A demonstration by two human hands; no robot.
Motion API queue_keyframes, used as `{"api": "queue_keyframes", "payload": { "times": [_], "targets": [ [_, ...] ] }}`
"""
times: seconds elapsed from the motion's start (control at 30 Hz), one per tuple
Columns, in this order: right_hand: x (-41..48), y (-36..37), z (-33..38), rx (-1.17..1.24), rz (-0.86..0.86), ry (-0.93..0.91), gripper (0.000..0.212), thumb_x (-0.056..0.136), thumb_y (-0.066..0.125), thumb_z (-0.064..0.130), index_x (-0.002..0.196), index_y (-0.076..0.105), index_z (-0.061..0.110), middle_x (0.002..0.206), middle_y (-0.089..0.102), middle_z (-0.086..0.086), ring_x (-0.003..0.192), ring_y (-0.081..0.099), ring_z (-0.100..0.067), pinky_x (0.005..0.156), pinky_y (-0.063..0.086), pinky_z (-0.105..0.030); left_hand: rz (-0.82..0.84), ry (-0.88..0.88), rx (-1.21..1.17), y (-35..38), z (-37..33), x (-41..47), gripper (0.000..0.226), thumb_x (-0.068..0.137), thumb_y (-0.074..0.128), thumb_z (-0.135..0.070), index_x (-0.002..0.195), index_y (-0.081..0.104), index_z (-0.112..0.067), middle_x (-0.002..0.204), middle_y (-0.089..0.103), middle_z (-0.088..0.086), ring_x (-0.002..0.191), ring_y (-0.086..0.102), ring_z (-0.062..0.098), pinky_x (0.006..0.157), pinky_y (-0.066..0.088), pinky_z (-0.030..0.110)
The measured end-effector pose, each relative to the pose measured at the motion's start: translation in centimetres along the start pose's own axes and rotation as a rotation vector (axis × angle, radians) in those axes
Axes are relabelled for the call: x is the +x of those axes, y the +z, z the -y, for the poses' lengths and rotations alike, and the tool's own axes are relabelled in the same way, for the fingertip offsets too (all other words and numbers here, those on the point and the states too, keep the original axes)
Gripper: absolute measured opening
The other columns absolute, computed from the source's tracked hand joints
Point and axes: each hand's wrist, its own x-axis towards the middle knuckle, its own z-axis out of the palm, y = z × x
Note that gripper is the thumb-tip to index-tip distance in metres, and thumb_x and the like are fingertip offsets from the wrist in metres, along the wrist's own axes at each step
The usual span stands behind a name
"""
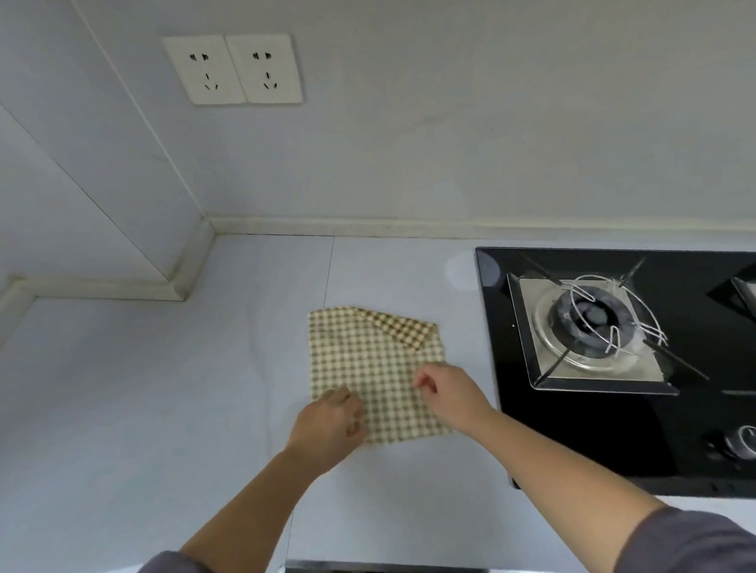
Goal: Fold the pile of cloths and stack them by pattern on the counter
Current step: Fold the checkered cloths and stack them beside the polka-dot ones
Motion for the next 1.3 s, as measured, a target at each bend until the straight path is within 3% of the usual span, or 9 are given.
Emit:
{"api": "queue_keyframes", "payload": {
  "times": [0.17,0.4,0.53,0.63,0.73,0.9,1.03,1.13,1.3],
  "targets": [
    [-0.4,1.1,0.3,-0.122,0.044,0.002,0.027,0.096,0.043,0.014,0.117,0.060,0.018,0.112,0.057,0.002,0.094,0.056,-0.018,0.081,0.047,-0.031,-0.093,0.093,0.070,1.4,0.7,-1.8,0.035,0.061,0.082,-0.037,0.086,0.061,-0.023,0.089,0.057,-0.006,0.078,0.060,0.016,0.061,0.048,0.026],
    [3.8,-0.3,2.1,-0.189,0.031,0.093,0.030,0.096,0.043,0.012,0.120,0.060,0.010,0.126,0.055,-0.008,0.105,0.056,-0.023,0.092,0.047,-0.034,-0.092,0.028,0.018,0.2,1.4,-0.8,0.026,0.081,0.069,-0.031,0.102,0.063,-0.016,0.107,0.056,0.001,0.101,0.053,0.020,0.079,0.042,0.030],
    [4.0,-0.1,2.1,-0.192,0.097,0.080,0.074,0.093,0.045,0.006,0.155,0.009,0.025,0.162,-0.006,0.006,0.115,0.053,-0.021,0.084,0.048,-0.030,-0.102,0.049,0.018,0.8,1.8,-1.3,0.026,0.081,0.069,-0.031,0.101,0.062,-0.017,0.105,0.056,0.000,0.100,0.054,0.022,0.078,0.044,0.030],
    [4.2,-0.4,2.0,-0.196,0.133,0.096,0.087,0.090,0.046,0.002,0.154,-0.003,0.033,0.160,-0.017,0.009,0.097,0.060,-0.019,0.062,0.045,-0.026,-0.090,0.067,0.021,1.0,2.0,-1.7,0.029,0.081,0.068,-0.034,0.104,0.061,-0.018,0.107,0.055,-0.001,0.100,0.053,0.019,0.079,0.043,0.029],
    [4.1,-0.4,2.0,-0.223,0.091,0.086,0.073,0.092,0.045,0.008,0.154,0.012,0.026,0.162,0.000,0.001,0.110,0.056,-0.021,0.068,0.044,-0.026,-0.077,0.099,0.026,0.8,2.4,-2.1,0.036,0.075,0.074,-0.038,0.102,0.061,-0.020,0.105,0.056,-0.003,0.095,0.053,0.015,0.077,0.048,0.031],
    [0.8,0.2,1.8,-0.296,0.013,-0.125,0.041,0.094,0.052,0.023,0.134,0.047,0.017,0.134,0.046,-0.002,0.109,0.050,-0.019,0.087,0.045,-0.032,-0.155,0.109,0.000,0.7,2.2,-2.1,0.020,0.070,0.079,-0.008,0.080,0.064,-0.015,0.083,0.061,-0.002,0.071,0.060,0.018,0.053,0.044,0.023],
    [-2.5,2.7,2.4,-0.386,0.109,-0.230,0.068,0.083,0.059,0.052,0.141,0.036,0.025,0.142,0.042,0.002,0.126,0.042,-0.022,0.099,0.036,-0.036,-0.282,-0.004,-0.073,0.9,1.3,-1.8,0.010,0.079,0.067,-0.005,0.081,0.059,-0.011,0.073,0.060,0.001,0.064,0.058,0.022,0.049,0.034,0.025],
    [-3.4,5.3,2.6,-0.503,0.089,-0.152,0.079,0.082,0.060,0.050,0.148,0.024,0.026,0.148,0.035,0.001,0.136,0.032,-0.025,0.107,0.031,-0.042,-0.306,-0.043,-0.072,0.6,0.8,-1.7,0.008,0.080,0.063,-0.008,0.080,0.055,-0.010,0.063,0.058,0.000,0.053,0.054,0.021,0.046,0.029,0.025],
    [-2.8,5.6,1.8,-0.496,-0.187,-0.144,0.053,0.049,0.080,0.000,0.098,0.069,0.015,0.090,0.068,-0.003,0.080,0.067,-0.024,0.057,0.051,-0.032,-0.249,0.024,0.087,0.6,1.6,-2.4,0.047,0.048,0.072,0.015,0.080,0.060,-0.016,0.067,0.059,-0.005,0.056,0.055,0.018,0.049,0.032,0.023]
  ]
}}
